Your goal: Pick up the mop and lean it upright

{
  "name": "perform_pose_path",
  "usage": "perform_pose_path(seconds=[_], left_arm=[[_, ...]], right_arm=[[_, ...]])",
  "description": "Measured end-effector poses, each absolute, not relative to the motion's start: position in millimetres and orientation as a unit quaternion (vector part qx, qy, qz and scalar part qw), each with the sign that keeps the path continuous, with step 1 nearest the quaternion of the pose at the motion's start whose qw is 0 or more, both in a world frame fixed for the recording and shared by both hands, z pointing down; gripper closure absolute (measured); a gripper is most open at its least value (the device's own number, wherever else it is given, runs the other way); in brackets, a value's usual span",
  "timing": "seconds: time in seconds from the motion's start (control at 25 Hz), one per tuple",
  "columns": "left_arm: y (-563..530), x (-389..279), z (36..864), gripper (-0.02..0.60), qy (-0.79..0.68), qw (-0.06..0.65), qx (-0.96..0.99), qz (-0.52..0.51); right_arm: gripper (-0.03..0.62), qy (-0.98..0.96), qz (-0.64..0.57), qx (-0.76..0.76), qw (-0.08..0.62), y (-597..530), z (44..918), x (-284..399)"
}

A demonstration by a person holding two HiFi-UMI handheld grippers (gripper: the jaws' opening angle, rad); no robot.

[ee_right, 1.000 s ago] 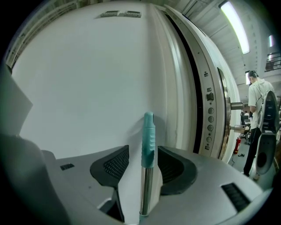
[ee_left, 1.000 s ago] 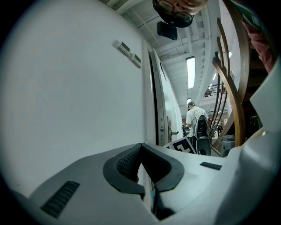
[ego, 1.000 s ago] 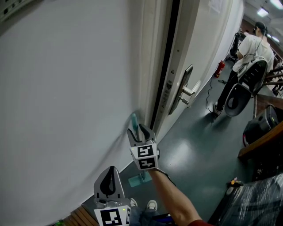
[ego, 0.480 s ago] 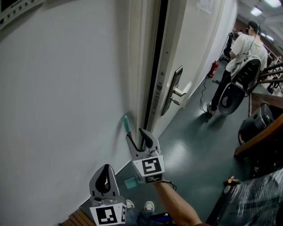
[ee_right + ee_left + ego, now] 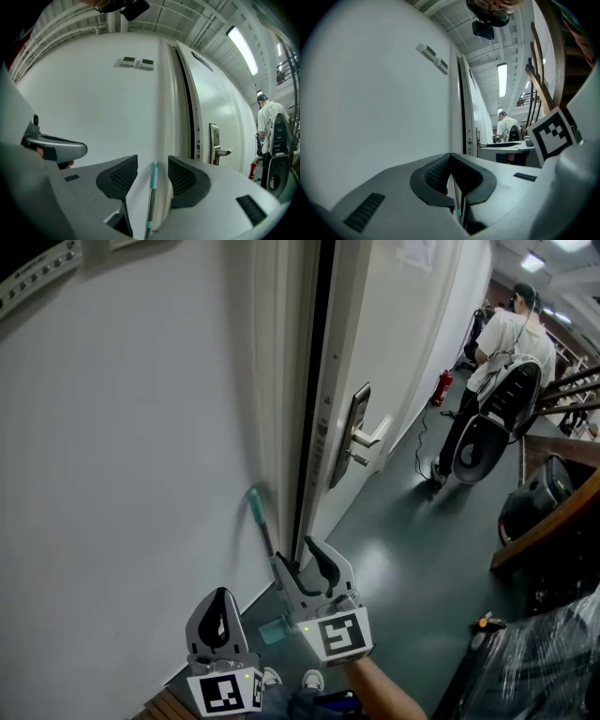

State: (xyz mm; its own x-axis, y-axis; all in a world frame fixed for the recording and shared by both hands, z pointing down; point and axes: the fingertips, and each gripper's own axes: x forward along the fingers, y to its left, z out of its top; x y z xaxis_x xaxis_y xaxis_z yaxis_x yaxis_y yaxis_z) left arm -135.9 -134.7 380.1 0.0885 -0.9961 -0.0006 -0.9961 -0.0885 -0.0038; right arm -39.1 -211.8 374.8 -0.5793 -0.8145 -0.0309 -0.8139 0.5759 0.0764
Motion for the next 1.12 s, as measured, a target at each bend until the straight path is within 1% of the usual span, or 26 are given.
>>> perform_pose_path(seconds=[0.2,0.48,0.6,0.84,0.96,1.12], left_arm=[[-134,-131,374,0.569,0.671,0.007,-0.741,0.001],[-129,-124,369,0.569,0.663,0.009,-0.749,0.001],[-127,-121,366,0.569,0.660,0.010,-0.752,0.002],[-123,-114,358,0.569,0.650,0.019,-0.760,0.002],[-121,-112,356,0.569,0.646,0.023,-0.763,0.003],[-118,-109,355,0.569,0.637,0.028,-0.770,-0.004]], right_arm=[[0.393,-0.888,-0.043,0.458,-0.020,-185,360,-25],[0.395,-0.888,-0.032,0.459,-0.019,-153,354,-7],[0.406,-0.886,-0.037,0.462,-0.022,-146,347,-2],[0.474,-0.881,-0.035,0.471,-0.029,-142,346,4],[0.519,-0.880,-0.035,0.473,-0.031,-140,344,5],[0.549,-0.882,-0.035,0.469,-0.034,-137,342,3]])
